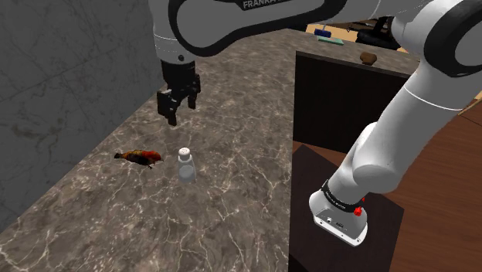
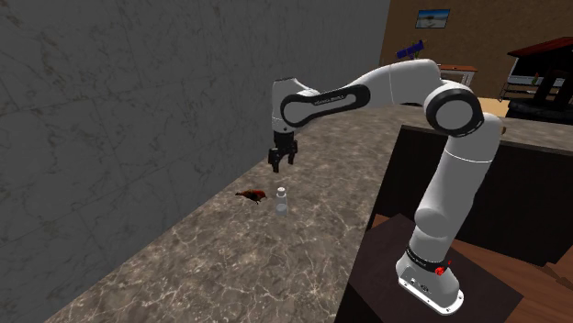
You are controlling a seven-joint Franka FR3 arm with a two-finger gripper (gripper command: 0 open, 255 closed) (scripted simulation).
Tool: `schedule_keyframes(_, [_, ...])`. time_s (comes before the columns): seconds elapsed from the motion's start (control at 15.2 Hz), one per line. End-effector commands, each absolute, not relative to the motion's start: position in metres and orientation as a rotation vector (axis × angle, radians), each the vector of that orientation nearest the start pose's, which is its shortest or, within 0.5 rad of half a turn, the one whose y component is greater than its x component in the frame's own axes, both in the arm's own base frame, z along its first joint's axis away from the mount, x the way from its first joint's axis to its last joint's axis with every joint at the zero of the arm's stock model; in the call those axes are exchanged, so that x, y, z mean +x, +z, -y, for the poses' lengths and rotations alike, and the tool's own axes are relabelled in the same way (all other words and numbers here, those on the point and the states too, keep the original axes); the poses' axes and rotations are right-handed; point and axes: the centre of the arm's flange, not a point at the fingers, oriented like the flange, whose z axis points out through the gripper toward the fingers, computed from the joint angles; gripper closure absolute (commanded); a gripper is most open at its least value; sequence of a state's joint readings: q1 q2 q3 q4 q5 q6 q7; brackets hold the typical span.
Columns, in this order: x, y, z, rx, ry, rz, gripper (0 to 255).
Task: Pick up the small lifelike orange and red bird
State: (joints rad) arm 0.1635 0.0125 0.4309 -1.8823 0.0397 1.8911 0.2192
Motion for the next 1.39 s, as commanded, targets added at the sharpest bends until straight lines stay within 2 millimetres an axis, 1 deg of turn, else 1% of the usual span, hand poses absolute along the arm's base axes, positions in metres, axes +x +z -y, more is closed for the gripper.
schedule_keyframes(0.0, [0.477,0.491,-0.342,-3.045,0.044,0.600,0])
schedule_keyframes(0.59, [0.506,0.447,-0.453,-3.006,0.105,0.780,0])
schedule_keyframes(0.66, [0.507,0.445,-0.459,-3.004,0.108,0.789,0])
schedule_keyframes(1.12, [0.507,0.408,-0.459,-3.004,0.108,0.789,0])
schedule_keyframes(1.25, [0.507,0.405,-0.459,-3.004,0.108,0.789,0])
schedule_keyframes(1.32, [0.507,0.404,-0.458,-3.004,0.108,0.789,255])
